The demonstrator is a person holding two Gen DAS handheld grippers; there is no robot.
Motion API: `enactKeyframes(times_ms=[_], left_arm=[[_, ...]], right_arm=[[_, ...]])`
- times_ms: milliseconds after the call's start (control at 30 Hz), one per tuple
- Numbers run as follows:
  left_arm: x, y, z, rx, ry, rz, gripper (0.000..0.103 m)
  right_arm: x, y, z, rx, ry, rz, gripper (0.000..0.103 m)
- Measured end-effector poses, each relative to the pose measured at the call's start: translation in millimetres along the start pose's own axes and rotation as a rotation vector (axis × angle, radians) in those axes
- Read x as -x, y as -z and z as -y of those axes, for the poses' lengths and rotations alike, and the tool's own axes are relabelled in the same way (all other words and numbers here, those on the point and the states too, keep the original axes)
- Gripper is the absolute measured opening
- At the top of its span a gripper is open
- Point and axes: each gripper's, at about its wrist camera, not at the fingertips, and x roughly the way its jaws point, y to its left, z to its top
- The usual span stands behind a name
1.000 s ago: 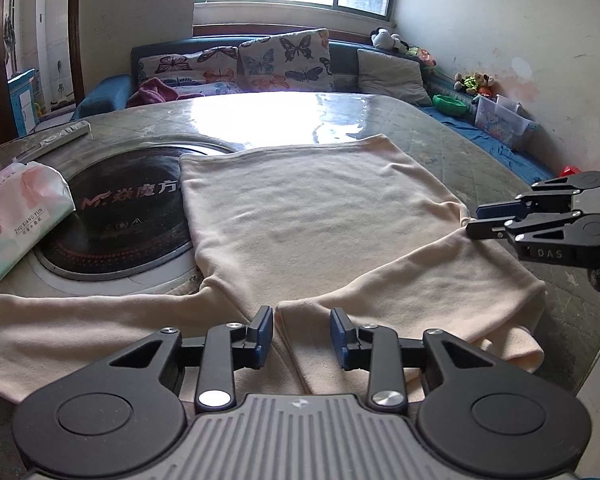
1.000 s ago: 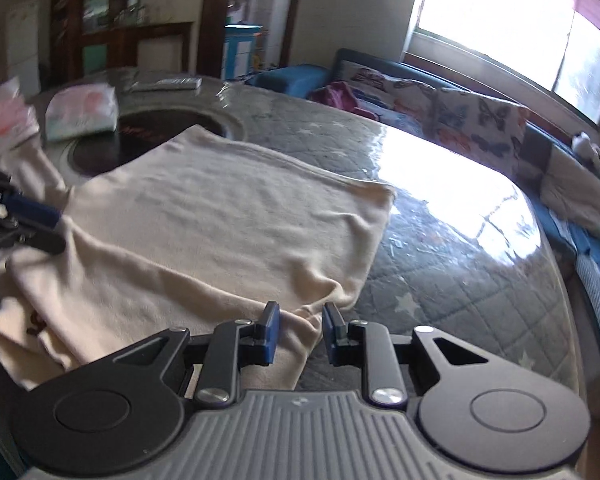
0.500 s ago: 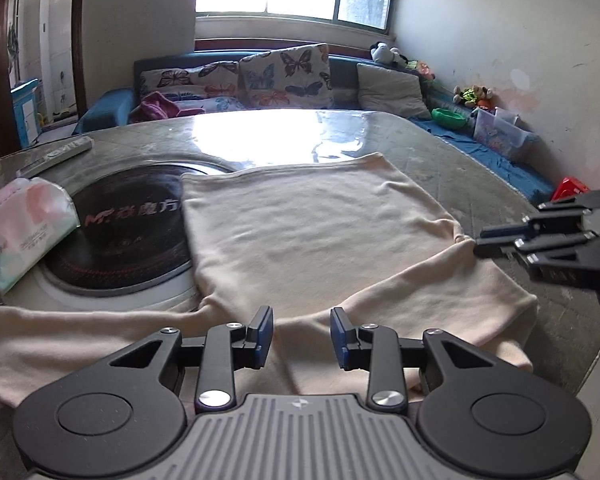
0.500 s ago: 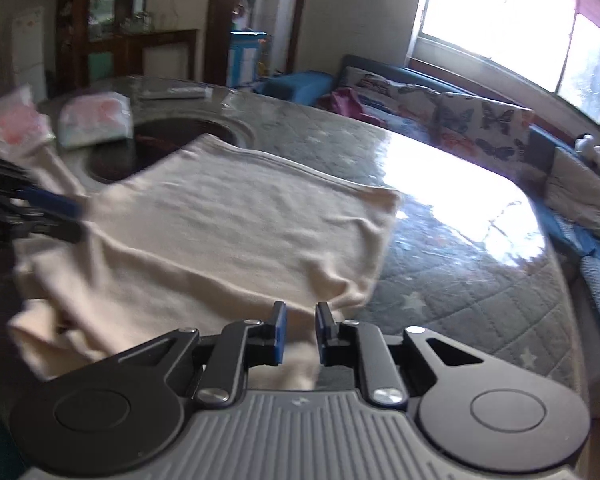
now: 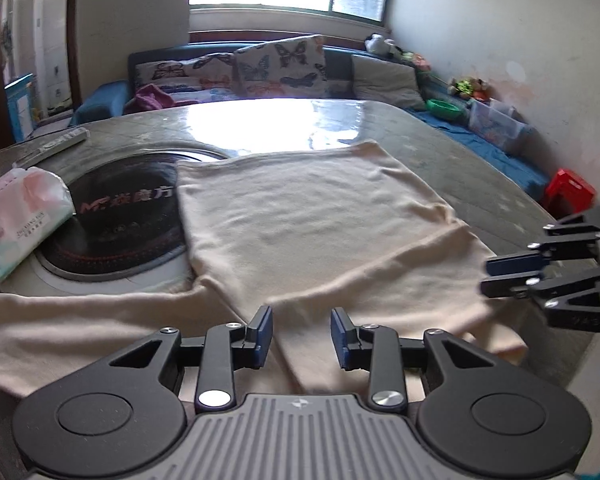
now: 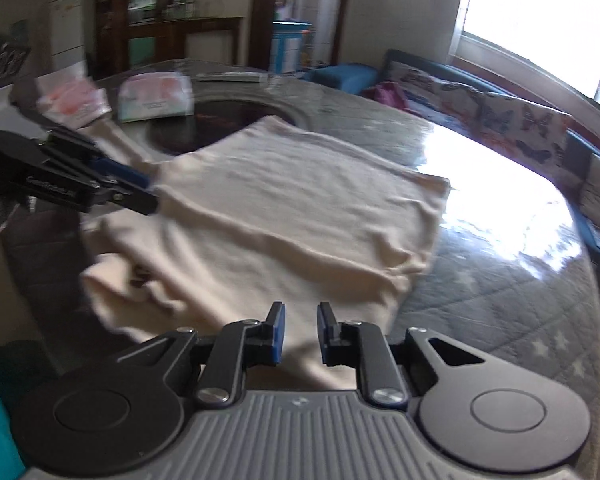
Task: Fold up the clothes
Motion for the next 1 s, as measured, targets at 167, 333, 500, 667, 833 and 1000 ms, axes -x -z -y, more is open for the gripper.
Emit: enactKeyframes(times_ms=[167,333,500,667,833,1000], left_arm=[[3.1,11.8,1.3,-0.019,-0.022,-0.027,0.037],[22.3,13.0,-21.6,0.063,-0.069,0.007,0.042],[36.9,18.5,-59.5,0.196,-0.181,0.020,0.042],[58.7,24.7,-98.0,0.310,-0.305,0.061,0.045],[68.5,29.4,-136.9,0.416,-0.449,0.085,0.047],[66.2,32.0,-169.3,0.511,-0.536,0.087,0.047]], right_arm=[[-3.8,-5.1,-17.4,0.057,-0.024,-0.006,0.016],[-5.2,-26.2,-26.8,0.068,-0.095,0.027,0.016],[-32.4,-38.1,-48.9,0.099,-0.186,0.002,0.016],[-38.8,-43.7,-66.5,0.166,-0.197,0.009,0.016],[-46.7,-45.9,-76.7,0.191,-0.225,-0.010,0.019],[-39.4,-50.2,-74.2,0.171,-0.222,0.010,0.019]])
